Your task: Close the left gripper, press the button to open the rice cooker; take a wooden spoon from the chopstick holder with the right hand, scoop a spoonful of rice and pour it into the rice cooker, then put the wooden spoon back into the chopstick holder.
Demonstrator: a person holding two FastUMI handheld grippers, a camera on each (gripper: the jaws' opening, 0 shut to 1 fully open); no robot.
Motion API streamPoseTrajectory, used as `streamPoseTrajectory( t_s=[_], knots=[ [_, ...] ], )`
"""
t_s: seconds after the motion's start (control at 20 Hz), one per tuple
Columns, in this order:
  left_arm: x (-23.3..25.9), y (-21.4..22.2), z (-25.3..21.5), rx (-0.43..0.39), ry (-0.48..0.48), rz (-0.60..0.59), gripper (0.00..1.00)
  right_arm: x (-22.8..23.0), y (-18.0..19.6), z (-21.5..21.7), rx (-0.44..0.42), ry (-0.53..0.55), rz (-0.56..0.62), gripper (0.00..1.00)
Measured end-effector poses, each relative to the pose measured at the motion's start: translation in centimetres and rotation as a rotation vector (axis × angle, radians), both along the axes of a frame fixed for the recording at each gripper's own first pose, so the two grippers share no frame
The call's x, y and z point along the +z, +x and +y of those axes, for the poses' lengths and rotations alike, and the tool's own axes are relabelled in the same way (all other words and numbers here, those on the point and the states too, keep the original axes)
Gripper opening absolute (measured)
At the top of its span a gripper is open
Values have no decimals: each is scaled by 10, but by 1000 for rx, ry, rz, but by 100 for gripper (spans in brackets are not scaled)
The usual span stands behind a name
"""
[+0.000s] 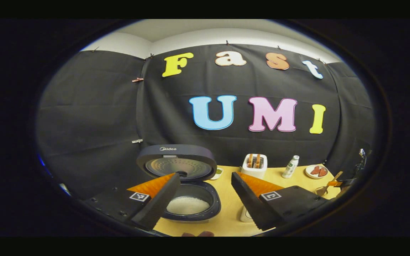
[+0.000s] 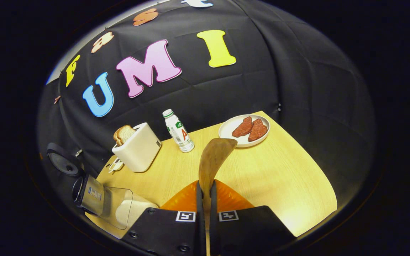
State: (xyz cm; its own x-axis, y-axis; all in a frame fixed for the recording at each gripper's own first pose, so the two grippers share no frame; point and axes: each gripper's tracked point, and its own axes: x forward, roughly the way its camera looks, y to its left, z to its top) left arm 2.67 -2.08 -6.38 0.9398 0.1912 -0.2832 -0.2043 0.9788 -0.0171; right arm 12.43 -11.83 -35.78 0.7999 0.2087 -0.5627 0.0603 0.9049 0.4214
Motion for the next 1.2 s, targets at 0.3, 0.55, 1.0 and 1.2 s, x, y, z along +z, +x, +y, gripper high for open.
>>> streamPoseTrajectory(
  t_s=[0.3, 0.55, 1.0, 1.2],
  knots=[
    [2, 1, -2, -26, 4, 1, 98, 3, 1, -1, -31, 48, -2, 35],
    [9, 5, -1, -57, 6, -18, 98, 17, -11, -26, -89, -2, -19, 86],
    [25, 17, -15, -155, -3, -81, 98, 91, -56, -92, -223, -169, -134, 96],
    [31, 25, -21, -203, -31, -111, 98, 130, -83, -97, -249, -239, -194, 96]
  ],
)
